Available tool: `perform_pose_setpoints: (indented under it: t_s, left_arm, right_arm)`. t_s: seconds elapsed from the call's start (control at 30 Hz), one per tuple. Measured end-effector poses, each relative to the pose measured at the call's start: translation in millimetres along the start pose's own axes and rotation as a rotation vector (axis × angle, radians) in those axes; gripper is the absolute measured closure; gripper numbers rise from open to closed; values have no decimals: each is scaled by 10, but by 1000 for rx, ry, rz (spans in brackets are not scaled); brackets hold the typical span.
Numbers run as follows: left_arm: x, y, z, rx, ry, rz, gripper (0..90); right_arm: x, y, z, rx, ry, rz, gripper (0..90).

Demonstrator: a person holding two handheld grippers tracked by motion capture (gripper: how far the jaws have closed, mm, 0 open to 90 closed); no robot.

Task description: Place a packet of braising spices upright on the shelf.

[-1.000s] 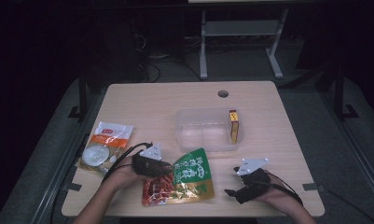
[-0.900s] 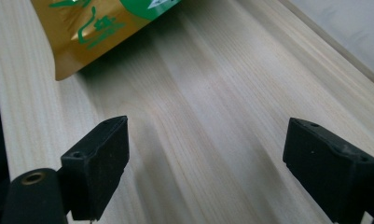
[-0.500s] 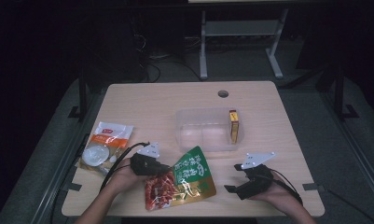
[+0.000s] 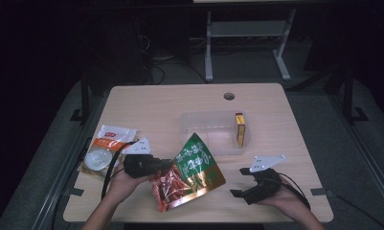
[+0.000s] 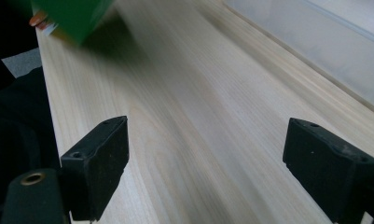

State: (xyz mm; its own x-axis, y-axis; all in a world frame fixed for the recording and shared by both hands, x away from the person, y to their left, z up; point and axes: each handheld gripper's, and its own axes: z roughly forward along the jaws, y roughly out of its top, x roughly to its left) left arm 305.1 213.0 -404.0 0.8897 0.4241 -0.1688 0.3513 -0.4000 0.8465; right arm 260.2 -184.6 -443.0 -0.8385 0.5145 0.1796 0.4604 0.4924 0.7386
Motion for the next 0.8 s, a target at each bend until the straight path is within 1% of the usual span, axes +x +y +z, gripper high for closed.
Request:
perform_pose_setpoints:
  t_s: [0.03, 0.1, 0.2, 0.27, 0.33, 0.37, 0.47, 0.53, 0.57, 0.6, 0.67, 0.7, 0.8]
  left_arm:
    - [10, 12, -21, -21, 17, -15, 896]
    - [27, 25, -56, -51, 58, -32, 896]
    - [49, 26, -89, -80, 114, -56, 896]
    - [53, 24, -93, -91, 138, -76, 896]
    - [55, 23, -88, -101, 149, -77, 896]
    - [48, 24, -80, -105, 154, -84, 895]
    - [38, 32, -57, -114, 162, -84, 896]
    - [34, 39, -46, -116, 164, -83, 896]
    - [26, 40, -41, -121, 170, -84, 896]
    - [21, 43, -38, -128, 173, -86, 896]
    - [11, 49, -41, -138, 182, -87, 896]
    - [14, 49, -43, -145, 180, -90, 896]
    - [15, 41, -54, -157, 180, -93, 896]
  right_arm:
    - [6, 7, 2, -2, 3, 3, 141]
    - [15, 25, 8, -11, 8, 6, 141]
    - [18, 68, 22, -31, 28, 32, 151]
    - [6, 113, 43, -49, 47, 51, 153]
    - [11, 178, 76, -78, 57, 60, 186]
    - [18, 221, 96, -96, 58, 51, 197]
    - [58, 370, 166, -145, 72, 49, 215]
    - [87, 460, 225, -168, 75, 41, 229]
    - [98, 502, 253, -180, 83, 48, 250]
    - [101, 542, 277, -190, 92, 51, 291]
    - [100, 612, 317, -229, 92, 57, 378]
    - [92, 644, 339, -243, 95, 61, 407]
    - [57, 721, 407, -275, 113, 91, 502]
